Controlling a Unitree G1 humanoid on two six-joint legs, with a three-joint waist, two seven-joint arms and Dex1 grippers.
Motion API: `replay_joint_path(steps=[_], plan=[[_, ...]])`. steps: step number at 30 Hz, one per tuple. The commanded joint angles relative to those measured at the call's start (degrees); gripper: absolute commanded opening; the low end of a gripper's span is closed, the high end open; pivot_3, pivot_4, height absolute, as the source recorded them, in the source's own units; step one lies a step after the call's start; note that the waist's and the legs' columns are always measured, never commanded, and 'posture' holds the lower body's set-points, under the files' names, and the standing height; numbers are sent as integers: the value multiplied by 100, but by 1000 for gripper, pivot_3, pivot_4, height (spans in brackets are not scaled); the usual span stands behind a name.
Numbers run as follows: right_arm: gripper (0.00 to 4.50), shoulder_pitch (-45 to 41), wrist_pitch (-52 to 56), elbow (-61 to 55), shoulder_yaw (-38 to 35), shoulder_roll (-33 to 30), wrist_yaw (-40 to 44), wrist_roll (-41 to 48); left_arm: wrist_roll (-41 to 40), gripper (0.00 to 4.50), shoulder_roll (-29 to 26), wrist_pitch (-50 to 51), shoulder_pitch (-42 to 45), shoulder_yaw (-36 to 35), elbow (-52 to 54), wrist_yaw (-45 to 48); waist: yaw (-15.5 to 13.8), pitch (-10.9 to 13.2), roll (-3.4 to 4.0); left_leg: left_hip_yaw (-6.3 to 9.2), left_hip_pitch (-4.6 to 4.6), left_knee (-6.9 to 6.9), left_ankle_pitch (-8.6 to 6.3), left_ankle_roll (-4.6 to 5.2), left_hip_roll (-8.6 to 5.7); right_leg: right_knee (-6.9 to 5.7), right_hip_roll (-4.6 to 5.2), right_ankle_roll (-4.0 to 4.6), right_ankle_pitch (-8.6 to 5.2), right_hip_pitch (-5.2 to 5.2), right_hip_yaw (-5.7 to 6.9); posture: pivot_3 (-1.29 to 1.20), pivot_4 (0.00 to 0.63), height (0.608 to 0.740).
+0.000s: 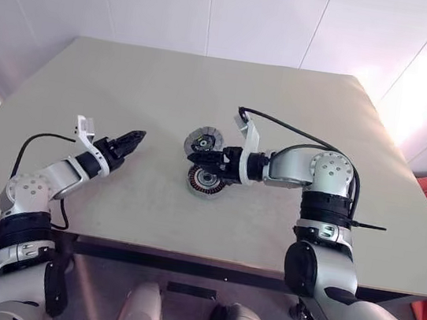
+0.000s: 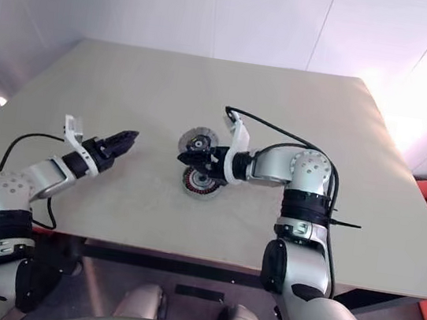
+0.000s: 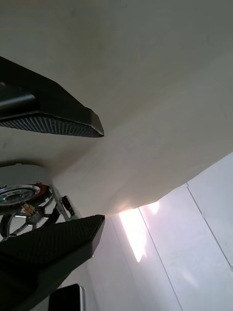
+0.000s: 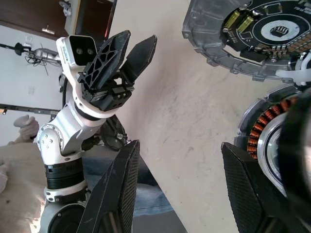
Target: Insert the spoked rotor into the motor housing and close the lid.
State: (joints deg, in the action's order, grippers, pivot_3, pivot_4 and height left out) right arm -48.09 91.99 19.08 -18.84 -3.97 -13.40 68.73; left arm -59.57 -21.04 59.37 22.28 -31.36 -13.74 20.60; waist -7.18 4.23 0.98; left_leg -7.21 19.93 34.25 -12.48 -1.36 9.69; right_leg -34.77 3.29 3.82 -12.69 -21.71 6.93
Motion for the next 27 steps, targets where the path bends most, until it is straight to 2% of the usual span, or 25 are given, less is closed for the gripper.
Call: replay_joint_path(steps=[1, 7, 13, 17, 27], plan=[[3037, -139, 51, 7, -126, 93, -112, -103, -126, 2687, -122, -97, 19, -201, 247, -21, -2, 0, 0, 0, 0, 0, 0, 0, 0, 0, 0, 0, 0, 0, 0, 0, 0, 740], [3037, -210, 51, -45, -459, 218, -151, -271, -132, 2687, -182, -94, 60, -231, 216, -38, -5, 0, -1, 0, -5, 0, 0, -1, 0, -1, 0, 0, 0, 0, 0, 0, 0, 740], [3037, -609, 51, -239, -442, 1, -148, 666, -76, 2687, -130, -110, 233, -95, 56, 7, -1, 0, 0, 0, -7, 0, 0, -1, 0, -2, -1, -1, 0, -1, 0, 0, 0, 740], [3037, -775, 51, -265, -441, -197, -234, 877, -49, 2687, -111, -123, 308, -59, -32, 41, -1, 0, -1, 0, -7, -1, 0, -1, 0, -1, 0, -1, 0, -1, 0, 0, 0, 740], [3037, -76, 13, -270, -72, -464, 310, -167, 20, 2687, -119, -155, 372, -13, -132, 114, -11, -2, -3, 0, 9, 0, 1, -1, -1, -1, 0, -1, 0, 3, 0, 0, 0, 740]])
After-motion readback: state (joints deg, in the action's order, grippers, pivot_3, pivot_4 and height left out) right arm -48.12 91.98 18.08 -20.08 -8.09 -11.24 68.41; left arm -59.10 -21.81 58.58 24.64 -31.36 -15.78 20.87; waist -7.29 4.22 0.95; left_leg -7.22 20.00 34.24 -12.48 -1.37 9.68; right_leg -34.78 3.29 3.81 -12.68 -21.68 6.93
